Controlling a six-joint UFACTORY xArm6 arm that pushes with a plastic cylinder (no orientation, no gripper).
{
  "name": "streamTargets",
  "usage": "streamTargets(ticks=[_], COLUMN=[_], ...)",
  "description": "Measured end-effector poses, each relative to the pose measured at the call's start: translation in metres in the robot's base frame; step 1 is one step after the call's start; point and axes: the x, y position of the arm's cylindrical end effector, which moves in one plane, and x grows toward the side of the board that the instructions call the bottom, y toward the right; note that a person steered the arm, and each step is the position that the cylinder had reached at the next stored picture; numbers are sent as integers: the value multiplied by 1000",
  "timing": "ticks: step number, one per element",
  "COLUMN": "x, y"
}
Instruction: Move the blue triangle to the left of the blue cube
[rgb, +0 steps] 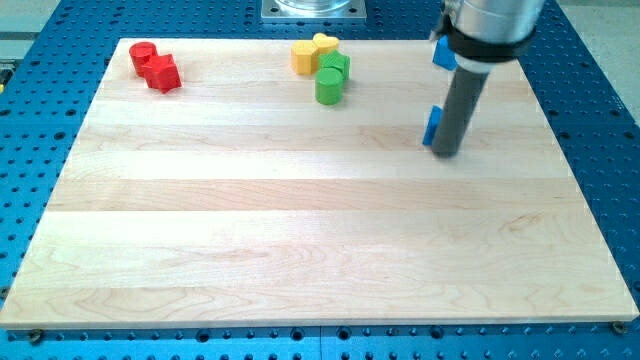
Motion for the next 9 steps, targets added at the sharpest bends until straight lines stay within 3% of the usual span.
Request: streamTargets(ticks=[1, 2, 3, 4, 5, 7, 8, 9], x=[-64, -101, -48, -88, -109, -81, -75, -88], y=[-12, -13, -87, -86, -46, 10, -43, -43])
